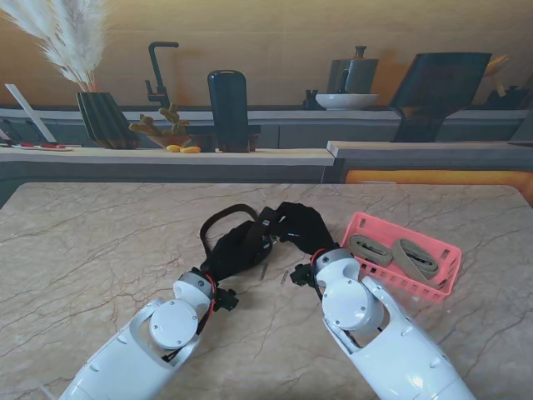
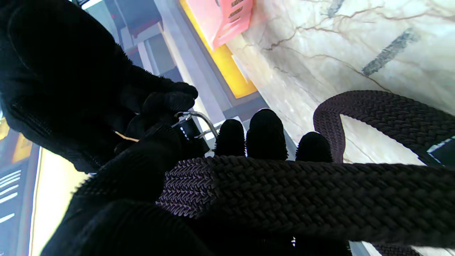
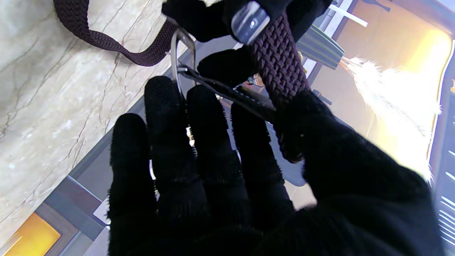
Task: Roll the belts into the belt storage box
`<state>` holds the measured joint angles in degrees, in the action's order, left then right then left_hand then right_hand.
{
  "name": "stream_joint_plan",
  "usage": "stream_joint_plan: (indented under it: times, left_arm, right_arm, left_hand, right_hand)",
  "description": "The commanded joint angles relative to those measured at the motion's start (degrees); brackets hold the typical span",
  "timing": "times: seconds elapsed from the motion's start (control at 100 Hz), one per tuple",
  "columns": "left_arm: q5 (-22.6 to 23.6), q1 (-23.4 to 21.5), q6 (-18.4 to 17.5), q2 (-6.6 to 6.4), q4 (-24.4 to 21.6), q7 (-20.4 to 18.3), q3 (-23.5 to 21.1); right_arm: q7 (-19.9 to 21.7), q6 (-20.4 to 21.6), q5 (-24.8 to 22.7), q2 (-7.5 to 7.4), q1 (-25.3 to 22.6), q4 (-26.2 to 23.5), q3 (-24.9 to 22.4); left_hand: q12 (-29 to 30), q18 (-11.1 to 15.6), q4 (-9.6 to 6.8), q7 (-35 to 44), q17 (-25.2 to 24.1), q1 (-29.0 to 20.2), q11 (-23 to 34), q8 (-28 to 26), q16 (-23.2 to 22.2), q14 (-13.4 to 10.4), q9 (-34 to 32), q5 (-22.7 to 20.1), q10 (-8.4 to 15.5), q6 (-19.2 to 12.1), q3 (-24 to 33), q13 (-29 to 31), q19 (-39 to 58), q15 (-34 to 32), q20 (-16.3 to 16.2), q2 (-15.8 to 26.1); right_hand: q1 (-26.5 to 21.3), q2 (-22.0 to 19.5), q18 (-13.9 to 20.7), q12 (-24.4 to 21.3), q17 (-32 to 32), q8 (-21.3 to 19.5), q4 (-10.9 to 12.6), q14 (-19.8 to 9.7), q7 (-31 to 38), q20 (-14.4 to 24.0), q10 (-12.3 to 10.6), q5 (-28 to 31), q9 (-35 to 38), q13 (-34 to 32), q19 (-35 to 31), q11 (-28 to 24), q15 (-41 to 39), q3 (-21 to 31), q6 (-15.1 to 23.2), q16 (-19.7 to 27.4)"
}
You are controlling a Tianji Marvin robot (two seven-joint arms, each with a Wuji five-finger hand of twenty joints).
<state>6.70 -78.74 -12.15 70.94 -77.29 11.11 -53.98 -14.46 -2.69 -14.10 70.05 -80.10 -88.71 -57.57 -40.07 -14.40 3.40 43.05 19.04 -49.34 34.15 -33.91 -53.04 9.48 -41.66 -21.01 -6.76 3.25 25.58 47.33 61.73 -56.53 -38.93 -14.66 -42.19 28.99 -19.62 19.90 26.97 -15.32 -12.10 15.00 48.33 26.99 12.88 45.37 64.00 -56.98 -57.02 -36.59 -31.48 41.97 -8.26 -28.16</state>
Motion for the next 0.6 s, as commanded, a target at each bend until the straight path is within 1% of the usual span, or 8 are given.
stream_joint_plan:
  times: [0.0, 0.03, 0.12, 0.24, 0.31, 0.44, 0.53, 0.59]
  left_arm:
    - [-0.5, -0.3, 0.3, 0.04, 0.0, -0.4, 0.2]
    - [-0.4, -0.3, 0.7, 0.0, -0.1, -0.5, 0.2]
    - [0.3, 0.0, 1.9, -0.15, 0.1, -0.9, 0.3]
    - [1.0, 0.4, 4.2, -0.28, 0.3, -1.3, 0.3]
    - [0.8, 0.4, 5.3, -0.28, 0.1, -1.6, 0.2]
    - [-0.2, 0.0, 7.0, -0.47, -0.9, -2.6, -0.4]
    - [-0.2, -0.4, 8.0, -0.64, -1.7, -3.0, -0.7]
    - [-0.1, -0.7, 8.7, -0.68, -2.3, -3.0, -0.9]
  right_arm:
    - [0.6, 0.5, 1.0, 0.51, 0.3, -0.4, 0.6]
    - [0.8, 0.7, 1.4, 0.55, 0.4, -0.2, 0.8]
    - [1.5, 1.3, 2.3, 0.55, 0.8, 0.5, 1.2]
    - [1.8, 2.8, 1.9, 0.42, 1.3, 1.3, 1.6]
    - [1.6, 4.7, 0.6, 0.25, 1.4, 1.8, 1.7]
    - [0.3, 9.1, -3.2, -0.17, 1.3, 2.5, 1.5]
    - [-0.3, 11.9, -4.6, -0.37, 1.2, 2.8, 1.2]
    - [-0.7, 13.3, -5.5, -0.48, 1.1, 3.0, 1.1]
  left_hand:
    - [4.2, -0.6, -0.45, -7.5, -2.4, 2.2, -2.7, 2.7, 1.5, 0.4, 4.8, 2.8, 0.7, -0.3, 1.1, -3.2, -1.3, 3.7, 0.8, -1.2]
    - [5.5, -0.8, -0.45, -8.4, -3.2, 2.4, -4.4, 3.1, 2.2, 0.6, 6.6, 3.5, 0.6, -0.2, 0.6, -4.9, -1.9, 5.6, 0.8, -1.2]
    - [10.7, -1.0, -0.59, -12.3, -7.2, 3.6, -10.1, 5.2, 7.4, 1.1, 14.5, 6.3, -0.2, 0.0, -1.9, -14.1, -4.3, 17.5, 0.7, -2.1]
    - [14.6, -1.2, -0.81, -16.4, -10.1, 4.5, -14.2, 7.5, 14.4, 1.5, 20.1, 7.3, -2.1, 1.3, -4.0, -21.1, -7.6, 27.8, 1.4, -2.8]
    - [15.9, -1.7, -0.93, -18.0, -11.2, 4.6, -15.3, 8.6, 17.2, 2.0, 21.3, 7.4, -3.4, 2.3, -4.5, -23.3, -9.7, 30.9, 2.3, -3.3]
    - [18.5, -2.6, -1.02, -22.0, -12.6, 5.8, -17.5, 11.6, 20.8, 3.0, 22.9, 7.3, -5.5, 4.6, -4.6, -26.4, -13.4, 34.6, 4.5, -4.9]
    - [20.4, -3.2, -1.04, -24.6, -13.0, 7.0, -18.9, 13.8, 22.2, 3.9, 24.1, 7.5, -7.1, 6.2, -4.0, -27.5, -14.8, 35.9, 5.6, -6.0]
    - [21.6, -4.0, -1.02, -26.0, -13.5, 7.8, -19.5, 15.2, 22.7, 4.6, 24.8, 7.7, -8.0, 7.2, -3.6, -28.1, -15.7, 36.4, 6.2, -6.7]
  right_hand:
    - [-1.8, -4.3, 1.8, 0.3, -1.3, -3.3, -0.2, -4.8, 7.6, -1.4, -2.3, 1.3, -1.0, 2.5, -0.3, 0.9, 1.7, 0.7, 22.3, -0.1]
    - [-2.0, -4.8, 2.0, 0.3, -1.5, -3.5, -0.1, -4.7, 7.7, -1.4, -2.2, 0.9, -1.7, 3.2, 0.2, 1.3, 2.1, -0.1, 22.6, 0.0]
    - [-2.3, -6.0, 2.2, 0.4, -2.8, -3.9, 0.1, -5.1, 7.7, -1.5, -1.9, 0.1, -3.8, 5.5, 1.6, 2.0, 2.9, -1.5, 23.6, 0.2]
    - [-2.1, -6.5, 2.2, 0.4, -4.2, -4.4, 0.2, -6.2, 8.0, -1.6, -2.4, 0.0, -5.3, 7.3, 3.1, 2.3, 3.4, -2.3, 24.8, 0.3]
    - [-2.0, -6.7, 2.5, 0.6, -4.7, -4.9, 0.3, -7.1, 8.2, -1.5, -3.2, -0.1, -5.9, 8.2, 4.0, 2.3, 3.7, -2.7, 26.0, 0.4]
    - [-0.9, -7.3, 3.3, 0.6, -5.6, -5.9, 0.2, -9.3, 8.2, -1.3, -5.1, -0.9, -6.7, 9.6, 5.3, 2.6, 4.3, -3.2, 28.8, 0.7]
    - [-0.1, -7.5, 3.7, 0.7, -6.3, -6.5, 0.1, -10.4, 8.1, -0.9, -6.0, -1.1, -6.9, 10.6, 6.7, 3.0, 5.0, -3.2, 30.2, 1.0]
    - [0.1, -7.5, 4.0, 0.7, -6.8, -6.6, 0.1, -10.8, 8.1, -0.7, -6.5, -1.2, -7.3, 11.3, 7.3, 3.3, 5.2, -3.2, 30.7, 1.1]
